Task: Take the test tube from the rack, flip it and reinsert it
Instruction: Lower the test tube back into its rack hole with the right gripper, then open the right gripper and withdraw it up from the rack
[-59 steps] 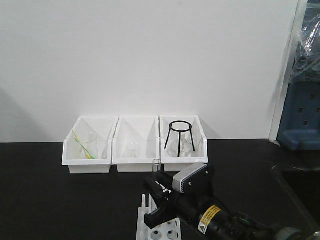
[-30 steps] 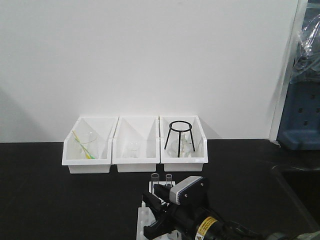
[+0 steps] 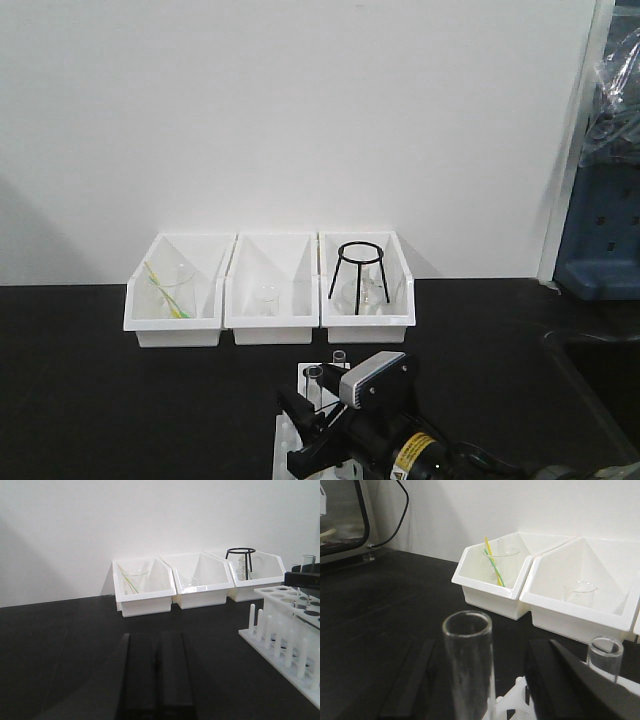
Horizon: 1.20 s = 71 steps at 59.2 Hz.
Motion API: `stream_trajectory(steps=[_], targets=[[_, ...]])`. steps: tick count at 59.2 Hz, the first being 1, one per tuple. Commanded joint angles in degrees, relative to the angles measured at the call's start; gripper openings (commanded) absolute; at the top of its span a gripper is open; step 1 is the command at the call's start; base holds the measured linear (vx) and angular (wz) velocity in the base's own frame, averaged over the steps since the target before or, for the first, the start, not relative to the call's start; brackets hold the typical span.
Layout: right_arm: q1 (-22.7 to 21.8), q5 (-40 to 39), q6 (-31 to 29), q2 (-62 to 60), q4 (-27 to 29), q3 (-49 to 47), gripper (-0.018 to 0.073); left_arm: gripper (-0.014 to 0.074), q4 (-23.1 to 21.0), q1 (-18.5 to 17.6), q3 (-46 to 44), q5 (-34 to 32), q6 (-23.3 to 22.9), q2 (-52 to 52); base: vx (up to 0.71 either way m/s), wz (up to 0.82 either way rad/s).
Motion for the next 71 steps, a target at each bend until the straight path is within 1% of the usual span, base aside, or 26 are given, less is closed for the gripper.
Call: stream_trajectory(steps=[1,4,6,8,11,13,14,16,17,18,23,31,35,45,53,65,69,71], targets=[[-0.14,-3.93,0.14,-5.90,0.46,-1.40,0.0521,-0.0006,0.00,-0.01,-0.34,-4.65,-0.13,-0.46,0.00,0.00],[-0.14,-2.46,1.33,-8.05,0.46,-1.40,0.0503,-0.0006,0.00,-0.01,-0.34,-4.65,-0.13,-0.46,0.00,0.00],[-0.14,-0.88,3.04,-9.49,0.46,-1.40,0.0473,-0.0006,0.00,-0.01,-0.34,-4.65,-0.13,-0.46,0.00,-0.01],[-0.14,1.14,5.03,-11.46,0.40,-1.40,0.0426,-0.0006,0.00,-0.01,-0.34,-4.65,-0.13,-0.46,0.00,0.00],[-0.14,4.55,7.89,-14.53,0.15,-1.27,0.0327,-0.0006,0.00,-0.01,-0.34,-4.65,-0.13,-0.46,0.00,0.00],[-0.14,6.58,9.79,-16.97,0.05,-0.77,0.0237,-0.0006,0.00,-0.01,-0.34,-4.65,-0.13,-0.46,0.00,0.00],[-0.14,7.69,10.67,-18.51,0.01,-0.24,0.0176,-0.0006,0.00,-0.01,-0.34,-4.65,-0.13,-0.46,0.00,0.00],[-0.14,8.76,11.62,-21.17,0.01,0.63,0.0092,-0.0006,0.00,-0.01,-0.34,-4.65,-0.13,-0.46,0.00,0.00],[-0.14,9.39,12.16,-22.25,0.01,1.47,0.0028,-0.0006,0.00,-0.01,-0.34,-4.65,-0.13,-0.46,0.00,0.00],[-0.14,9.74,12.37,-23.92,0.01,2.09,-0.0013,-0.0006,0.00,-0.01,-0.34,-4.65,-0.13,-0.46,0.00,0.00],[-0.14,10.40,13.26,-30.55,0.01,7.25,-0.0016,-0.0006,0.00,-0.01,-0.34,-4.65,-0.13,-0.46,0.00,0.00],[-0.14,10.48,13.62,-42.01,0.40,19.82,-0.0012,-0.0006,0.00,-0.01,-0.34,-4.65,-0.13,-0.46,0.00,0.00],[-0.14,10.62,12.67,-47.72,0.85,26.22,-0.0011,-0.0006,0.00,-0.01,-0.34,-4.65,-0.13,-0.46,0.00,0.00],[-0.14,9.80,11.89,-57.30,0.71,36.03,-0.0011,-0.0006,0.00,-0.01,-0.34,-4.65,-0.13,-0.46,0.00,0.00],[-0.14,9.31,11.89,-61.74,0.66,42.07,-0.0011,-0.0006,0.00,-0.01,-0.34,-4.65,-0.13,-0.46,0.00,0.00],[-0.14,9.47,11.89,-62.30,0.86,48.42,-0.0011,-0.0006,0.00,-0.01,-0.34,-4.65,-0.13,-0.46,0.00,0.00],[-0.14,9.34,11.76,-63.17,2.09,50.00,-0.0011,-0.0006,0.00,-0.01,-0.34,-4.65,-0.13,-0.46,0.00,0.00],[-0.14,9.95,10.94,-64.63,3.88,50.84,-0.0011,-0.0006,0.00,-0.01,-0.34,-4.65,-0.13,-0.46,0.00,0.00]])
